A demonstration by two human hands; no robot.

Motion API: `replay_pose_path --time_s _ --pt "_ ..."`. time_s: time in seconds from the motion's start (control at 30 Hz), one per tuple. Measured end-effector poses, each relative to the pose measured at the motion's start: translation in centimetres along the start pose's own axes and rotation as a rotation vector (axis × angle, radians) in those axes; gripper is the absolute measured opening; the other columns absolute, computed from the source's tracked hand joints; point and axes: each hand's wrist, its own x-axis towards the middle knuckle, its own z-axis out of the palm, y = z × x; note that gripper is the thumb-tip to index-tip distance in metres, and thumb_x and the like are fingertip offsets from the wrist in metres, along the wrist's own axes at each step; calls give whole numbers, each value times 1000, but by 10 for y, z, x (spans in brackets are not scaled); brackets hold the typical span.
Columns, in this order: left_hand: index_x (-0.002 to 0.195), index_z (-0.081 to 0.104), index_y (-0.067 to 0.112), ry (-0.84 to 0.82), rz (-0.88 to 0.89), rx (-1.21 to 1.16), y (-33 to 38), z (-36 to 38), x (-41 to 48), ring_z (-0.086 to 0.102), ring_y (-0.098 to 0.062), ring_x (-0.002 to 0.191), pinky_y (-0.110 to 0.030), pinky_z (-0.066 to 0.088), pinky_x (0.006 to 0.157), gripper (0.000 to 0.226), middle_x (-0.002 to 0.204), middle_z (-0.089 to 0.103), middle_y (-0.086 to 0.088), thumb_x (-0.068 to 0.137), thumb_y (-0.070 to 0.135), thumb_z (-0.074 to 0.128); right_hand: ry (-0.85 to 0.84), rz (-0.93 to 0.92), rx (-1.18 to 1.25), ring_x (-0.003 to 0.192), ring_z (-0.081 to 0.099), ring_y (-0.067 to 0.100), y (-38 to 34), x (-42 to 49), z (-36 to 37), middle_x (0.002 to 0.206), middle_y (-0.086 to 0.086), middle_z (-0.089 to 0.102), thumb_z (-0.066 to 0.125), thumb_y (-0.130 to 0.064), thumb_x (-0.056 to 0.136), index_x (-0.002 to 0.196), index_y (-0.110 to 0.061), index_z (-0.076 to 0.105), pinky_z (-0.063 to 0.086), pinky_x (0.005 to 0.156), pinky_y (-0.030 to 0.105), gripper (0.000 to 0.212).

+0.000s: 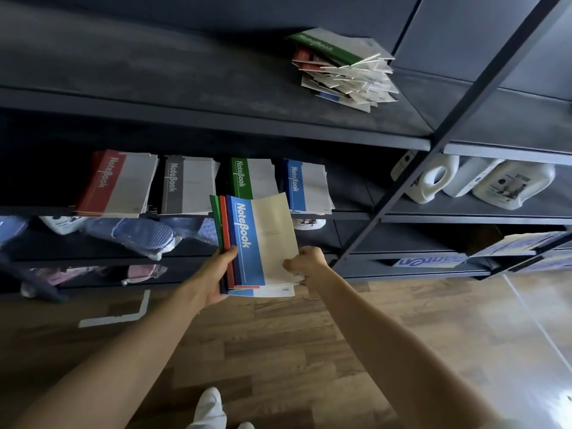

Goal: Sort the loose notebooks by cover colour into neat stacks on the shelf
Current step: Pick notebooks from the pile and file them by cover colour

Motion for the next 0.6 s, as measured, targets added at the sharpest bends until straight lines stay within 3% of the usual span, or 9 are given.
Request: replay_pose_path --time_s 0.17,0.23,0.3,0.37,0.47,0.6 --pt "131 44 15 -72 -78 30 14 -5 27 59 -29 96 -45 47 80 30 118 58 -14 101 19 41 39 70 45 84 56 25 -9 21 0 80 5 53 68 -6 81 78 -10 49 56 80 43 19" --pt "131 44 15 -48 -72 63 19 -2 36 59 -28 91 -42 49 72 30 121 57 -15 101 17 42 23 88 80 91 58 26 -11 26 -1 87 7 55 65 -6 84 90 -6 54 54 81 41 13" --pt "131 44 14 -26 -60 94 22 2 46 60 -27 86 -39 49 66 32 124 57 -16 100 17 44 -18 99 172 103 59 29 -11 29 -2 102 11 59 62 -5 87 111 -2 54 53 78 38 26" --pt "132 44 13 12 -49 112 23 6 55 60 -29 91 -39 49 66 34 127 57 -17 98 17 47 -88 100 232 104 59 30 -8 34 -5 114 13 60 61 -8 89 122 -4 50 55 77 38 35" --pt "134 43 11 61 -27 116 26 16 69 59 -33 102 -41 49 69 38 127 57 -19 97 17 50 -173 106 217 94 59 26 -3 48 -17 110 11 58 59 -10 90 125 -8 48 55 68 36 36" --pt "140 38 14 72 12 100 33 36 88 53 -36 118 -43 48 78 47 134 52 -17 96 20 51 -32 -5 -18 89 64 32 -7 80 -39 106 17 62 53 -7 89 122 2 53 57 73 43 33"
